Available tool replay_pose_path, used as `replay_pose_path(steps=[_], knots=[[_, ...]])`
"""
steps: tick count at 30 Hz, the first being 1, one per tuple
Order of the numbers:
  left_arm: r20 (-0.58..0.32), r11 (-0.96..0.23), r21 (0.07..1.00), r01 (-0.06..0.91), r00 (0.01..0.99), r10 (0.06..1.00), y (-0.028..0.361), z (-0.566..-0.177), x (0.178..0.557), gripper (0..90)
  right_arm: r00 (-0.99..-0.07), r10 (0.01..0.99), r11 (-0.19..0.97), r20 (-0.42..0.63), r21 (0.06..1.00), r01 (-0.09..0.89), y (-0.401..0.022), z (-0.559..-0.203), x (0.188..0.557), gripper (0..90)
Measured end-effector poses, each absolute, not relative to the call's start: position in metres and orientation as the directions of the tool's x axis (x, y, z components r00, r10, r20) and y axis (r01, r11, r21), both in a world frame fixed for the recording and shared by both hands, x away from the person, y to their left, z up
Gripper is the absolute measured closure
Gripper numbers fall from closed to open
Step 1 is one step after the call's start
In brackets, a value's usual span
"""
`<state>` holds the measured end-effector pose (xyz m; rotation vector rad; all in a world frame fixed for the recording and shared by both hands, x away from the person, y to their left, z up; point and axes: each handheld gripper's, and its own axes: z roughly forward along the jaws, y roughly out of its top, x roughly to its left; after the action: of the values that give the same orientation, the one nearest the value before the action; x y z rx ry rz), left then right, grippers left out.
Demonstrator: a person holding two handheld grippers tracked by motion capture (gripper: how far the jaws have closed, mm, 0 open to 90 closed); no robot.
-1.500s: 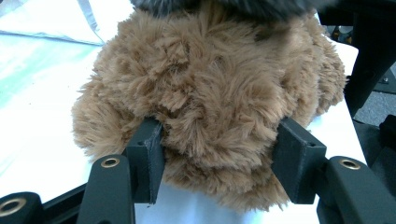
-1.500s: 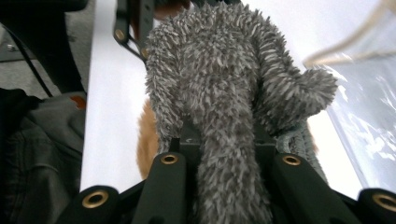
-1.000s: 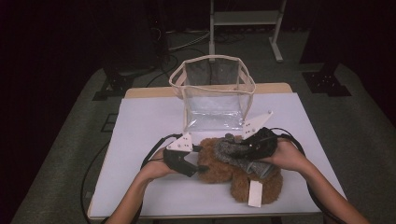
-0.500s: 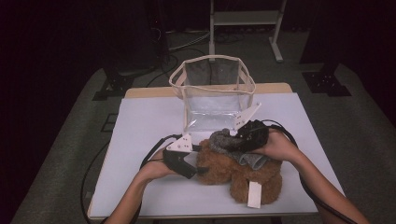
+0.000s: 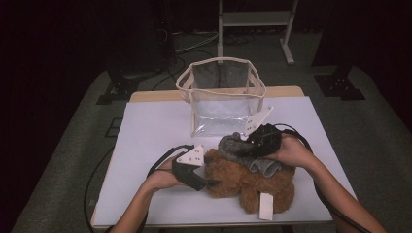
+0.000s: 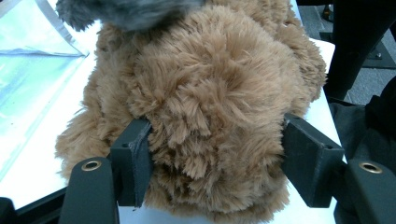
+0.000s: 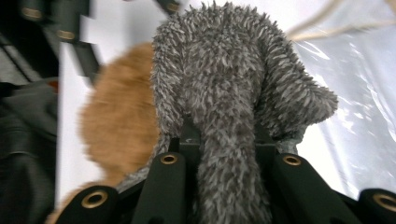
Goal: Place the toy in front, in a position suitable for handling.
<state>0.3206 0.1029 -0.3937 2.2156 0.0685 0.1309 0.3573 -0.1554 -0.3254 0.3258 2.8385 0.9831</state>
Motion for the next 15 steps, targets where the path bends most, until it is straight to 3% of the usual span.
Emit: replay_pose_path(steps=[5,8,15], knots=[[0.056,-0.582,0.813,0.036,0.988,0.141,0.103,-0.390,0.323,24.1,-0.968,0.250,0.749,0.009,0.632,0.199,-0.160,-0.334,0.360,72.8],[0.050,-0.558,0.829,0.038,0.989,0.141,0.098,-0.388,0.321,22.0,-0.978,0.208,0.735,0.034,0.654,0.179,-0.159,-0.334,0.351,72.8],[0.078,-0.589,0.808,-0.013,0.993,0.086,0.096,-0.389,0.315,31.4,-0.977,0.213,0.746,-0.007,0.647,0.158,-0.166,-0.328,0.343,72.8]])
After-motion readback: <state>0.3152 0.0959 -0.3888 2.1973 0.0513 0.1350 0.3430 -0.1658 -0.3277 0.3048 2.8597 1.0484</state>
